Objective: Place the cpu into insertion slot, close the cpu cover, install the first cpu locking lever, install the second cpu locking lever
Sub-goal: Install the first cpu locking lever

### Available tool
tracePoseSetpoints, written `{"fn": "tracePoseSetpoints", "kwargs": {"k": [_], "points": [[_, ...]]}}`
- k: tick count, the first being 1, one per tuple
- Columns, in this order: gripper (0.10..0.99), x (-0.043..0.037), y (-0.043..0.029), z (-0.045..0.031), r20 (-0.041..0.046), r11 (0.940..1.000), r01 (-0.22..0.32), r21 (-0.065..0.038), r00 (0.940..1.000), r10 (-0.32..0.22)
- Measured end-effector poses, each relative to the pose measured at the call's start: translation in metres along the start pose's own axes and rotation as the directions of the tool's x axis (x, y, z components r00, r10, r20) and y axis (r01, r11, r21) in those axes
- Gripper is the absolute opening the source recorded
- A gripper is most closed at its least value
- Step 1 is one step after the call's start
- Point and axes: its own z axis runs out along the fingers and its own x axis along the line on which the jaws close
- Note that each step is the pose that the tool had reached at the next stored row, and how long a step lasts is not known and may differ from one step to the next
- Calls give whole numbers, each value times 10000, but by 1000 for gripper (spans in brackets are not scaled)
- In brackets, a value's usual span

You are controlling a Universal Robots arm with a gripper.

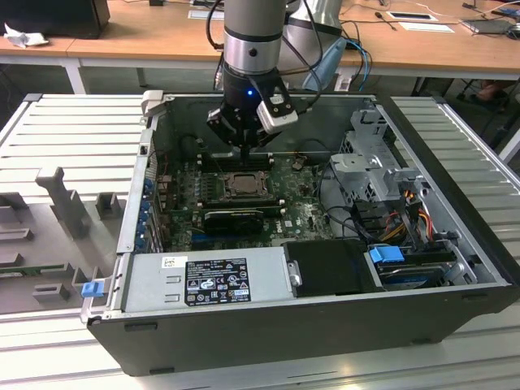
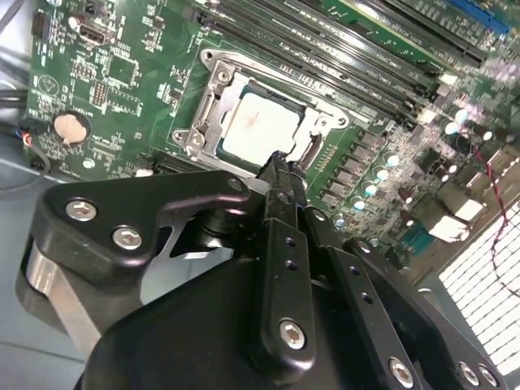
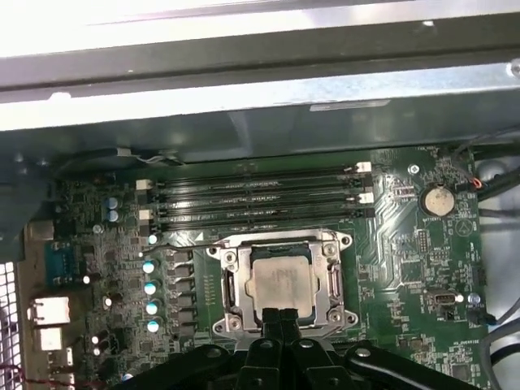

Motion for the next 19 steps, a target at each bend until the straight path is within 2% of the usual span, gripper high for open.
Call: {"fn": "tracePoseSetpoints", "kwargs": {"k": [5, 9, 11, 12, 14, 19], "points": [[106, 6, -1, 2, 18, 9986, 521, -3, 9986, -521], [106, 165, -11, 20, 133, 9986, 526, -55, 9985, -525], [106, 268, -17, 27, 276, 9986, 530, -56, 9982, -528], [106, 302, -19, 28, 320, 9986, 531, -58, 9981, -529], [106, 347, -22, 31, 381, 9985, 532, -82, 9979, -529], [106, 383, -24, 35, 437, 9985, 534, -94, 9976, -530]]}}
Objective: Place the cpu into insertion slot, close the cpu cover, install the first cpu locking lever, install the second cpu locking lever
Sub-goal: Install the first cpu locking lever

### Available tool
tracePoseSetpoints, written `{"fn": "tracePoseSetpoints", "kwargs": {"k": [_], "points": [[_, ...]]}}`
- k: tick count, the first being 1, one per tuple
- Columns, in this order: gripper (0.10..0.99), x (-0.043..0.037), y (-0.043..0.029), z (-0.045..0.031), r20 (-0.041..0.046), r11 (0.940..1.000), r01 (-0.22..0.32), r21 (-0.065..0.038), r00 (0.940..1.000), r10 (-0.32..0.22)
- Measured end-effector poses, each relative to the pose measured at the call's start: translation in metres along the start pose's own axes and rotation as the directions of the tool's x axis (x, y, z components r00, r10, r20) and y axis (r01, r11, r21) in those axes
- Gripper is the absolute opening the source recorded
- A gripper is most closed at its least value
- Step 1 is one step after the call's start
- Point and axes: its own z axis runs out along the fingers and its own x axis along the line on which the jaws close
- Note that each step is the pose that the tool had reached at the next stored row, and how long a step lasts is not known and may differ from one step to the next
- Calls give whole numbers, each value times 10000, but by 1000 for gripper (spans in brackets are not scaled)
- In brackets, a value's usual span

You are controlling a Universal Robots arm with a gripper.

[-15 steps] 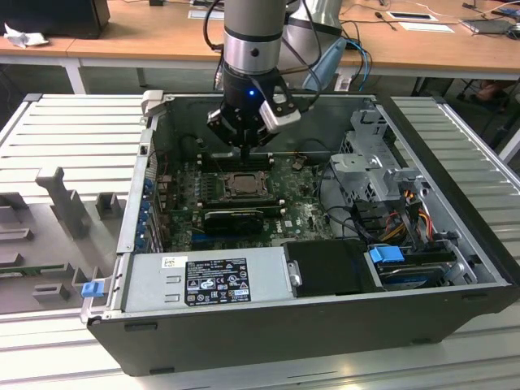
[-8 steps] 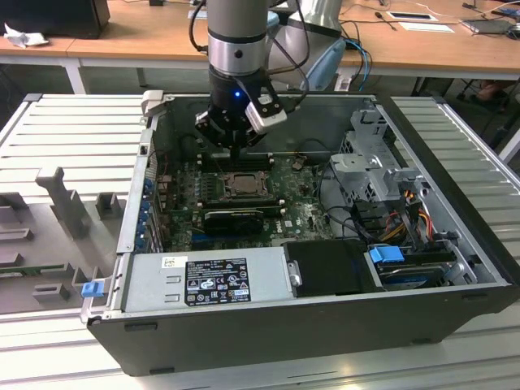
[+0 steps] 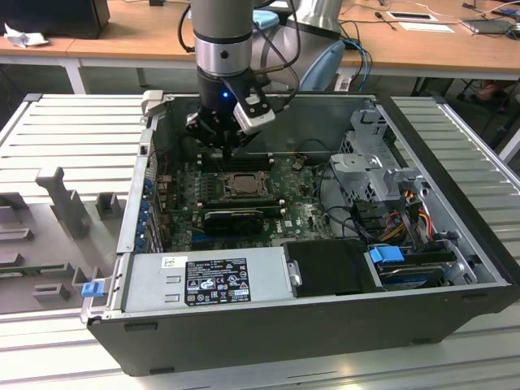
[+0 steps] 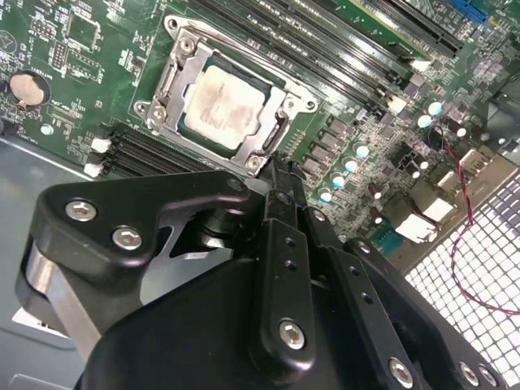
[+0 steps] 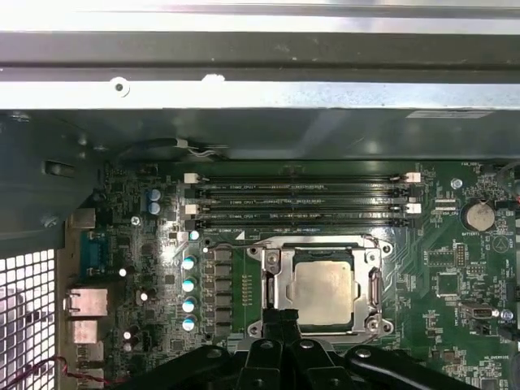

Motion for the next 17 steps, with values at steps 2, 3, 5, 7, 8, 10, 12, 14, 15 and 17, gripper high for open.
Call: {"fn": "tracePoseSetpoints", "kwargs": {"k": [2, 3, 5, 7, 8, 10, 12, 14, 15, 17], "points": [[106, 26, -1, -1, 40, 10000, 2, 0, 10000, -2], [106, 47, -1, 0, 69, 10000, 4, -3, 10000, -4], [106, 115, -1, 1, 160, 10000, 5, -5, 9999, -5], [106, 183, -2, 9, 223, 10000, 5, -26, 9998, -5], [106, 197, -2, 14, 227, 10000, 6, -37, 9997, -5], [106, 233, -2, 25, 229, 10000, 5, -65, 9997, -4], [106, 243, 7, 29, 218, 9999, 4, -129, 9998, -2], [106, 245, 16, 30, 112, 9997, -5, -233, 9999, 7], [106, 250, 17, 30, 79, 9996, -9, -266, 10000, 11], [106, 296, 20, 32, 65, 9996, -9, -284, 10000, 11]]}}
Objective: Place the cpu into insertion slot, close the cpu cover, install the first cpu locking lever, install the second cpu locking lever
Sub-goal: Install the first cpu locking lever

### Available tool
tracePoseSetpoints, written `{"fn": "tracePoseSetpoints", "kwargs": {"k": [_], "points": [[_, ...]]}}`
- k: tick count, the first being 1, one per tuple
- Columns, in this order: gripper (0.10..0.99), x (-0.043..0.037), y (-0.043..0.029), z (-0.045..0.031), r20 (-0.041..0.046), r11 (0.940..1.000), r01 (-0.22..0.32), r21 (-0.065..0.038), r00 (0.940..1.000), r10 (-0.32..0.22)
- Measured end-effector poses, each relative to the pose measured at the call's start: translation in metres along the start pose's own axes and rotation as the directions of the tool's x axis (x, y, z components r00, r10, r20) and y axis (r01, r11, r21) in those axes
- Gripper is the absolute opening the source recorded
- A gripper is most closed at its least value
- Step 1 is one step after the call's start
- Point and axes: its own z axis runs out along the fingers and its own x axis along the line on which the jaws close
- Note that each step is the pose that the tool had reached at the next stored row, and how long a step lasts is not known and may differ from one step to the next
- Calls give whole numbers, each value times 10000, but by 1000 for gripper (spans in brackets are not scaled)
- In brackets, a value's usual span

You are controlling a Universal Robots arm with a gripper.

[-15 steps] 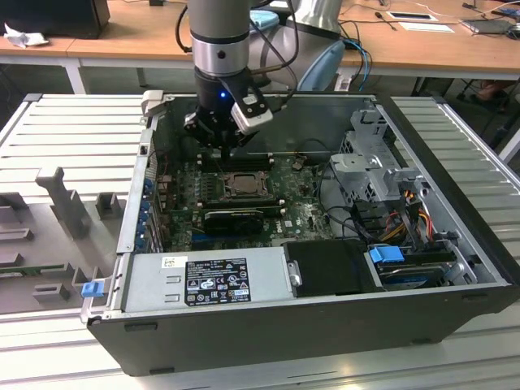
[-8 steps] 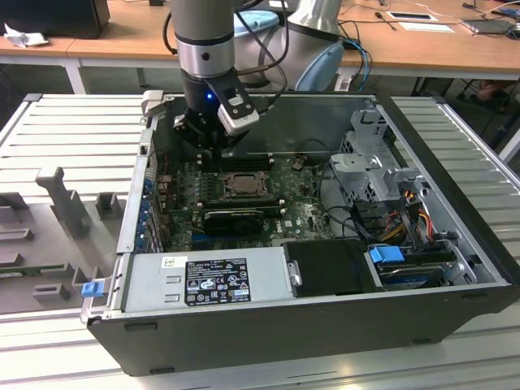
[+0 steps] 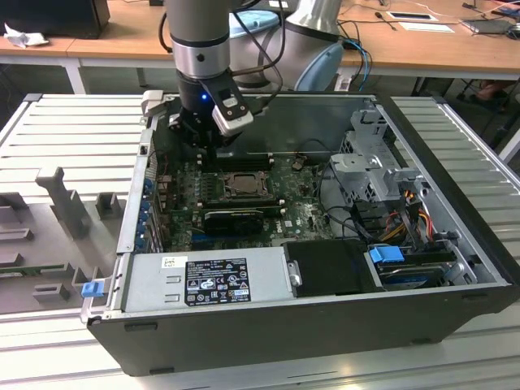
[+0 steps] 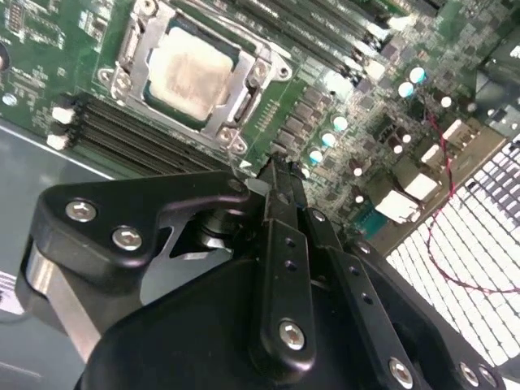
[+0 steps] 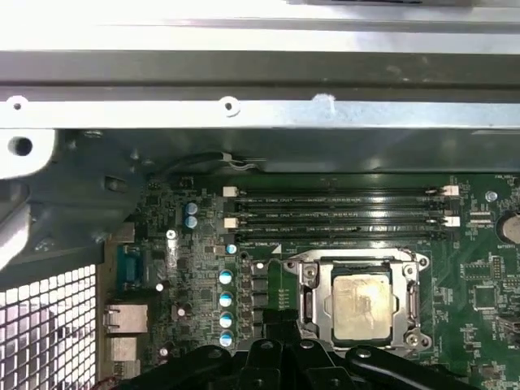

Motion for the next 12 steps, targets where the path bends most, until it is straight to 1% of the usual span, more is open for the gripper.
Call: {"fn": "tracePoseSetpoints", "kwargs": {"k": [2, 3, 4, 6, 12], "points": [[106, 55, 4, 2, 0, 10000, -1, 1, 10000, 1], [106, 109, 13, 3, 0, 10000, 0, -1, 10000, 0], [106, 131, 22, 4, 1, 10000, 1, -1, 10000, -1], [106, 150, 50, 11, 0, 10000, -2, 0, 10000, 2], [106, 154, 208, 56, 1, 10000, -1, -1, 10000, 1]]}}
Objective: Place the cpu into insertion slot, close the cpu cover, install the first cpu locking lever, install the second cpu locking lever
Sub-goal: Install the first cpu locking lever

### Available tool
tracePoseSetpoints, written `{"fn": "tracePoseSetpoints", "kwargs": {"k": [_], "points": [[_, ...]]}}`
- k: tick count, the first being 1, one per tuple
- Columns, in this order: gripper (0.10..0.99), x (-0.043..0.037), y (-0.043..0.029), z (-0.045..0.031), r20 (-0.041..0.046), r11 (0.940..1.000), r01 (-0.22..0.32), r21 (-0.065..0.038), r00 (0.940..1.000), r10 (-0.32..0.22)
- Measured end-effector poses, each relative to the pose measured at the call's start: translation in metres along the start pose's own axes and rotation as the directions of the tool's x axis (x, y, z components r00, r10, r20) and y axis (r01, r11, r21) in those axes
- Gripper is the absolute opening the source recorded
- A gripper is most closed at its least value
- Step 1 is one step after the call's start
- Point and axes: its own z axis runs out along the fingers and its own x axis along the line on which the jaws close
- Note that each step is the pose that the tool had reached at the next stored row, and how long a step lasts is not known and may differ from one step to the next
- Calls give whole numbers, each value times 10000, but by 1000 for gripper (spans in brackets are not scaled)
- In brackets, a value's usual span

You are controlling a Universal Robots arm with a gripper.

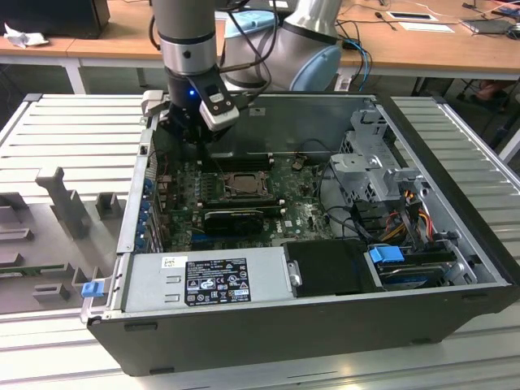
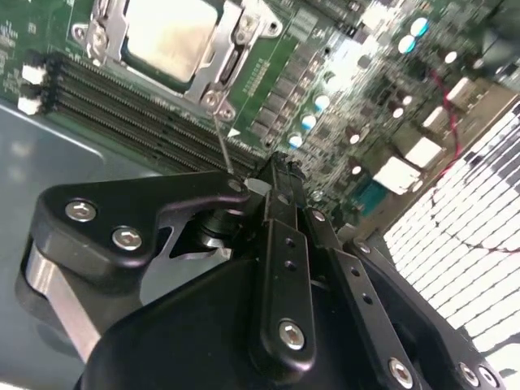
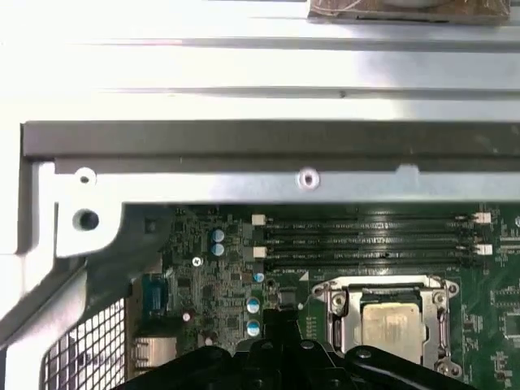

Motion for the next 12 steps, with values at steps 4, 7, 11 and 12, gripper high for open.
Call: {"fn": "tracePoseSetpoints", "kwargs": {"k": [4, 7, 11, 12], "points": [[106, 1, 63, 15, 0, 10000, 1, 1, 10000, -1], [106, -33, 74, 18, -2, 10000, 1, 0, 10000, -1], [106, -113, 74, 20, -7, 10000, 1, 1, 10000, -1], [106, -119, 74, 21, -6, 10000, 1, 1, 10000, -1]]}}
